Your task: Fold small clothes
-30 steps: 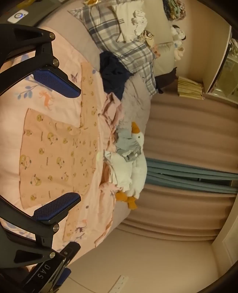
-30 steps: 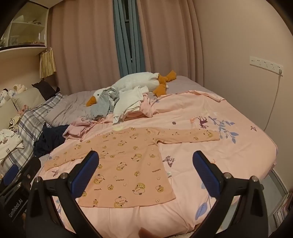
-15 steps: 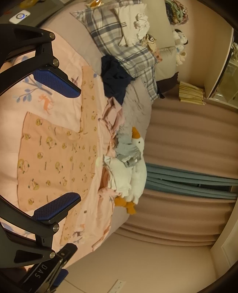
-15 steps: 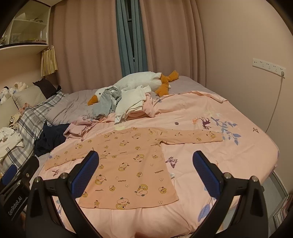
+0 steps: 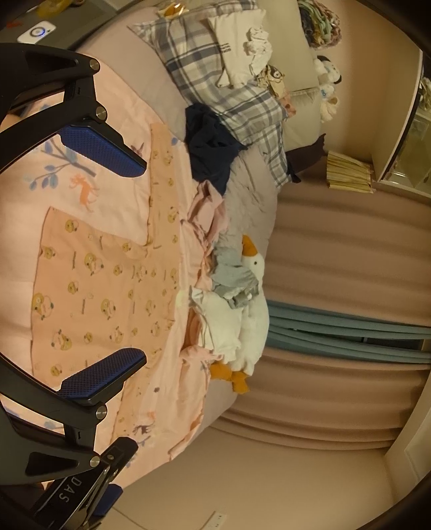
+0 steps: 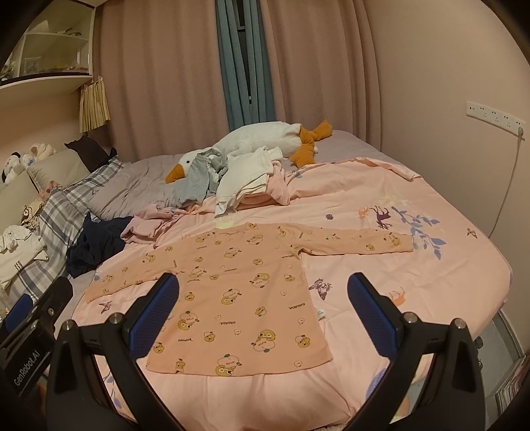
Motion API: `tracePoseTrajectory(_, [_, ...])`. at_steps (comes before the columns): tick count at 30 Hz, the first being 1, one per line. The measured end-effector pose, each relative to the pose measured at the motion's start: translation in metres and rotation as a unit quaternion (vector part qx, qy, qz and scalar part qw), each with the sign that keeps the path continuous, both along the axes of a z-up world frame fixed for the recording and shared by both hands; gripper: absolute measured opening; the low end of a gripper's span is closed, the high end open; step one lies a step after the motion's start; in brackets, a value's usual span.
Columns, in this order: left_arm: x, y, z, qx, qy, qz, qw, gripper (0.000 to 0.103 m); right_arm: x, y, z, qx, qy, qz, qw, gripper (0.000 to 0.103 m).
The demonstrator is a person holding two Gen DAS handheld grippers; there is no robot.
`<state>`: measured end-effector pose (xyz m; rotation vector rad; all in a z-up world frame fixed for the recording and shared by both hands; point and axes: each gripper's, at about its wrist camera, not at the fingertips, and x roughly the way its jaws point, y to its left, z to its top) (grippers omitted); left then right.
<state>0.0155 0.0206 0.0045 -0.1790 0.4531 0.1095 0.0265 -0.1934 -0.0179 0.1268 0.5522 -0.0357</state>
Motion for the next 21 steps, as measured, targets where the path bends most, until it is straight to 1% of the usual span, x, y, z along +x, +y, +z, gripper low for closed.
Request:
tracePoseTrajectory(6, [-0.0001, 0.0013, -0.0013, -0.001, -0.002, -0.003, 1.0, 0.102, 0.0041, 0.0009, -0.0031, 0.001, 0.016, 0.005, 1.0, 0.101])
tracePoseTrajectory(9, [0.0016, -0.0004, -0.0021, 0.0, -0.001, -0.006, 1.0, 0.102, 0.0009, 0.0002, -0.0024, 0.002, 0.006, 0.013, 1.0, 0.101])
tracePoseTrajectory(11, [0.0022, -0.0022, -0.0021, 0.0, 0.001, -0.01, 0.9999, 0.102, -0.002, 0.0, -0.0006, 0.003, -0.008, 0.007, 1.0, 0.101])
tracePoseTrajectory(14, [0.0016, -0.0036, -0.0016, -0.002, 0.0, -0.021, 0.9998, 0.102, -0.0012, 0.0005, 0.0005, -0.009, -0.009, 0.003, 1.0, 0.101])
tracePoseTrajectory(16, [0.0006, -0.0051, -0.0013, -0.003, -0.003, -0.025, 0.9997, 0.102, 0.0003, -0.0013, 0.0001, -0.008, -0.009, 0.003, 1.0, 0.102])
tracePoseTrajectory(21, [0.0006, -0.0076, -0.0011, -0.008, -0.005, -0.031, 0.9995, 0.102, 0.0053, -0.0048, -0.0046, -0.003, 0.009, 0.0, 1.0, 0.102])
